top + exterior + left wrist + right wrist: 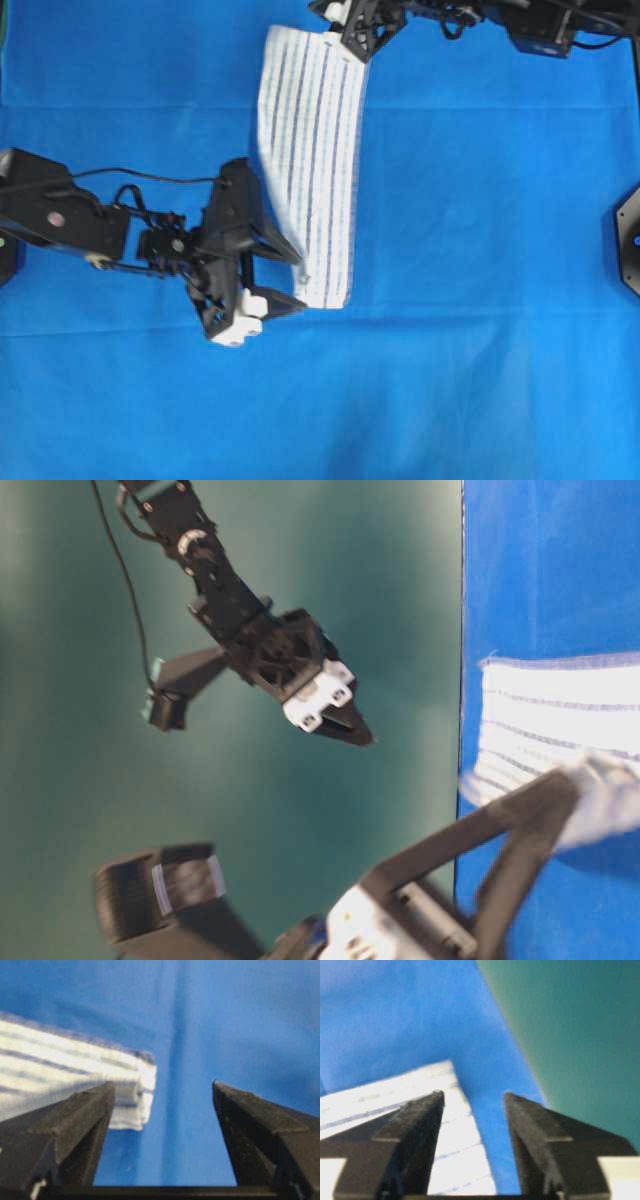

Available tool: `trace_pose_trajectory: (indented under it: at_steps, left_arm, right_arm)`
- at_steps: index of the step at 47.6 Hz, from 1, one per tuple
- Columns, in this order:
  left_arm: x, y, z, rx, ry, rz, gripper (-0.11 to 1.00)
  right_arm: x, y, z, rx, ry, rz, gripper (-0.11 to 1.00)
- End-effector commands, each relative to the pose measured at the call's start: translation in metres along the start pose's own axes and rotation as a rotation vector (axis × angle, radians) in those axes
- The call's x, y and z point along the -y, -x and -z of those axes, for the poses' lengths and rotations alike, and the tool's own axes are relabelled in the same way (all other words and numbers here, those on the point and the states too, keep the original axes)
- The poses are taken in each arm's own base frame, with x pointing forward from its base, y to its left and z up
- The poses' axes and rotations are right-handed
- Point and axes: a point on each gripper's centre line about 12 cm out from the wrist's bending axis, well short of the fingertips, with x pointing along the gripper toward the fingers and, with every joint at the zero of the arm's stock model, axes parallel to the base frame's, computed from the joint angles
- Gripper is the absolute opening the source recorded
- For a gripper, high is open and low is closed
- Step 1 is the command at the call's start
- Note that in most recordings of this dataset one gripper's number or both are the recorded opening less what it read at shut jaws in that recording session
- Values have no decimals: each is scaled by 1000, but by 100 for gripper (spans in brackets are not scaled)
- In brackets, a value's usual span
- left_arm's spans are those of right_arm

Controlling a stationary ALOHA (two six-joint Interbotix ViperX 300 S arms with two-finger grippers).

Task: Fold the blue towel.
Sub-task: 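Lay the strip vertically on the table and open both grippers, then move both grippers to the strip's far end and grasp its corners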

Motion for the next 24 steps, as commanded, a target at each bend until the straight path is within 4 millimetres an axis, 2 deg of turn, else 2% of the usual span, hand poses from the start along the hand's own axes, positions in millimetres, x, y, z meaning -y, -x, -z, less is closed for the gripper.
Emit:
trace_pose_trajectory:
  at_steps: [1, 7, 16, 24]
  left_arm:
    - [-1, 26, -18, 41, -1, 1, 69]
    - [-9, 53, -23, 84, -10, -11, 69]
    - [-22, 94, -27, 181, -48, -26, 69]
    - [-38, 129, -30, 318, -90, -57, 69]
  right_arm:
    - [0, 24, -21, 72, 12, 1, 50]
    - [-1, 44, -21, 100, 21, -1, 49]
    - [-5, 76, -10, 148, 21, -15, 49]
    - [-26, 112, 8, 239, 32, -77, 49]
